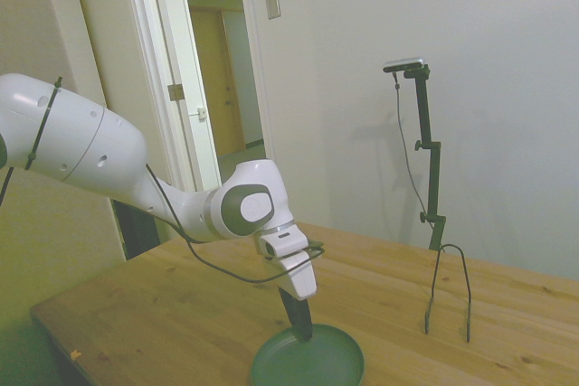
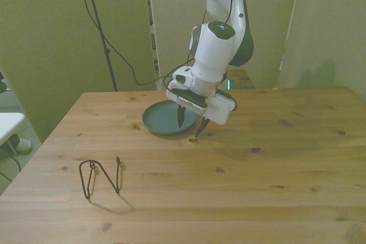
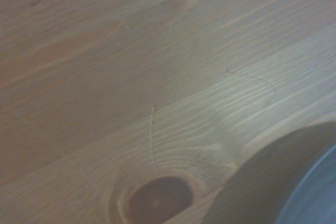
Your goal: Load the plate
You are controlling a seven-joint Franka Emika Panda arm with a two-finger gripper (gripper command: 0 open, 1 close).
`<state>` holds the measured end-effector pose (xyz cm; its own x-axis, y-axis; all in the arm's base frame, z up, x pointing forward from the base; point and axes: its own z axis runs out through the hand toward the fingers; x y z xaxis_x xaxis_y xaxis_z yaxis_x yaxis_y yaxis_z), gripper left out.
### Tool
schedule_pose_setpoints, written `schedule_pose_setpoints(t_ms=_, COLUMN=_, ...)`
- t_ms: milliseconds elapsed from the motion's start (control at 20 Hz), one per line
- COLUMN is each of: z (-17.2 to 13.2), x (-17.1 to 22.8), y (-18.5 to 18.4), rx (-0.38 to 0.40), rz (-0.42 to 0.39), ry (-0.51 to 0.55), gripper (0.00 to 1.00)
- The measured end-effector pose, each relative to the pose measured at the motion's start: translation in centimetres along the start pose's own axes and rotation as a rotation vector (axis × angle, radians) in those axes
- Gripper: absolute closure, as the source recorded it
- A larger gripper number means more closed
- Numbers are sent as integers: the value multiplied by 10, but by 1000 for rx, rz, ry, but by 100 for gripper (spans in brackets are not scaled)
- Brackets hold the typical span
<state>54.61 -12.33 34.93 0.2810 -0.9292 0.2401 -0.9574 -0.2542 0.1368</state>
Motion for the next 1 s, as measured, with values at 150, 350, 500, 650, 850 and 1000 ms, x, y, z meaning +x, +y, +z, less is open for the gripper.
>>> schedule_pose_setpoints(t_ms=150, z=1, x=1, y=1, rx=-4, rz=-2, ry=-5, gripper=100)
schedule_pose_setpoints(t_ms=350, z=3, x=3, y=3, rx=-5, rz=0, ry=-12, gripper=100)
schedule_pose_setpoints(t_ms=500, z=1, x=5, y=3, rx=7, rz=1, ry=-33, gripper=100)
schedule_pose_setpoints(t_ms=650, z=-6, x=9, y=3, rx=31, rz=2, ry=-62, gripper=100)
schedule_pose_setpoints(t_ms=850, z=-18, x=15, y=6, rx=80, rz=-7, ry=-114, gripper=100)
schedule_pose_setpoints(t_ms=1000, z=-32, x=22, y=8, rx=124, rz=-11, ry=-141, gripper=100)
